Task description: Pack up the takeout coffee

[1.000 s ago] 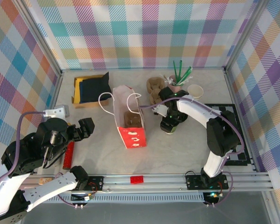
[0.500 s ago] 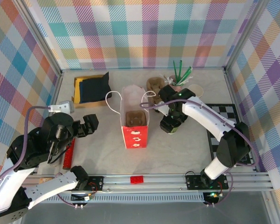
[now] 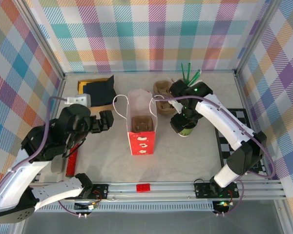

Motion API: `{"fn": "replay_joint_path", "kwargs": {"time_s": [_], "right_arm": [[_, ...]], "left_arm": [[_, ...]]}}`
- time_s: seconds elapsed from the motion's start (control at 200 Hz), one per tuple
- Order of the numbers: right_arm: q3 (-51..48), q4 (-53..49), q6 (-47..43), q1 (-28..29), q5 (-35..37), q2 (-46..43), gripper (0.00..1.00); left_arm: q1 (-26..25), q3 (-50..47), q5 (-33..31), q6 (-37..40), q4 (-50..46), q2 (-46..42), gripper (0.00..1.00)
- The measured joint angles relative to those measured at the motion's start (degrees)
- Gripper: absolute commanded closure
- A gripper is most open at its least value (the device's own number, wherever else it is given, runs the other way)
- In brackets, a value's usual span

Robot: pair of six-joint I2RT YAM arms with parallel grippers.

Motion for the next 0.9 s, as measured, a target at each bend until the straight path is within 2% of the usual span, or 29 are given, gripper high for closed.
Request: {"fn": "replay_joint_path", "kwargs": {"time_s": [0.125, 0.275, 0.455, 0.705, 0.785, 0.9], "right_arm": [[4.87, -3.5, 3.65, 0.0, -0.17, -0.94, 0.5], [9.14, -7.34, 6.21, 0.02, -0.17, -1.75, 0.49], [12.5, -8.72, 8.13, 0.09, -0.22, -1.75, 0.55], [23.37, -8.7, 10.97, 1.86, -2.21, -1.55, 0.59], [26.51, -8.7, 11.39, 3.3, -3.26, -1.42, 0.59], [29.88, -8.7, 11.93, 5.73, -4.83, -0.48, 0.59]], "left_arm": [[1.6, 2.51, 1.46, 1.79, 1.6, 4.39, 0.0], [6.12, 4.98, 4.35, 3.65, 2.32, 9.38, 0.0], [11.34, 6.91, 8.52, 6.32, 2.27, 13.42, 0.0], [12.37, 7.63, 13.66, 8.96, 2.27, 18.51, 0.02], [12.37, 7.41, 15.15, 9.31, 2.67, 19.82, 0.09], [12.41, 6.19, 17.18, 9.18, 4.15, 20.06, 0.3]]}}
